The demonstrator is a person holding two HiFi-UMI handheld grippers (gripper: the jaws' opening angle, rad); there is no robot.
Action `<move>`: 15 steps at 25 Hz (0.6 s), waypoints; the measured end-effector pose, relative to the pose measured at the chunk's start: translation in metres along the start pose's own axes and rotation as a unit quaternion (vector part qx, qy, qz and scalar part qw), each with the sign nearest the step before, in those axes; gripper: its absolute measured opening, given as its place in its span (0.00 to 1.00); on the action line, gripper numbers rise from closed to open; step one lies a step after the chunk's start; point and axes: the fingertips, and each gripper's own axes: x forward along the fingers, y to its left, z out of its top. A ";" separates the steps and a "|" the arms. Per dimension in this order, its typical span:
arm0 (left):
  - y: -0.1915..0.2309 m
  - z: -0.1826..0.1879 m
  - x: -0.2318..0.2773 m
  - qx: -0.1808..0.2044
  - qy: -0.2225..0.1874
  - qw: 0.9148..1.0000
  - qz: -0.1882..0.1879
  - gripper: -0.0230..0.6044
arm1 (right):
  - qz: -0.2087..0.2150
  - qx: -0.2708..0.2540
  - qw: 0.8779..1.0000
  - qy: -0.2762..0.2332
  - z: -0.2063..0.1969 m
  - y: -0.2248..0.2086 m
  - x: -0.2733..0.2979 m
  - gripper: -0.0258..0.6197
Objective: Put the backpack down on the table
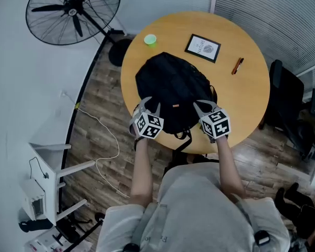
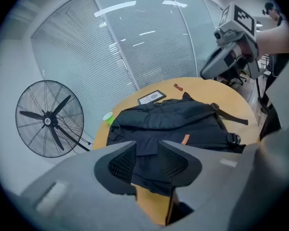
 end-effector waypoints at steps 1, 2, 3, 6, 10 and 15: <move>-0.007 0.000 -0.007 -0.028 -0.007 1.000 0.002 0.27 | 0.003 -0.001 1.000 -0.002 -0.001 0.000 -0.004 0.04; -0.013 0.001 -0.014 -0.066 -0.018 0.998 0.003 0.27 | 0.006 -0.002 1.000 -0.003 -0.002 0.001 -0.007 0.04; -0.019 0.001 -0.021 -0.111 -0.031 0.993 0.004 0.27 | 0.009 -0.003 1.000 -0.004 -0.003 0.001 -0.011 0.04; -0.042 0.002 -0.040 -0.211 -0.056 0.976 -0.002 0.27 | 0.016 -0.004 1.000 -0.008 -0.008 0.001 -0.022 0.04; -0.070 0.004 -0.058 -0.281 -0.073 0.957 0.000 0.27 | 0.021 -0.003 1.000 -0.013 -0.014 0.002 -0.039 0.04; -0.089 0.011 -0.078 -0.385 -0.117 0.915 -0.003 0.27 | 0.028 -0.007 0.999 -0.017 -0.022 0.004 -0.054 0.04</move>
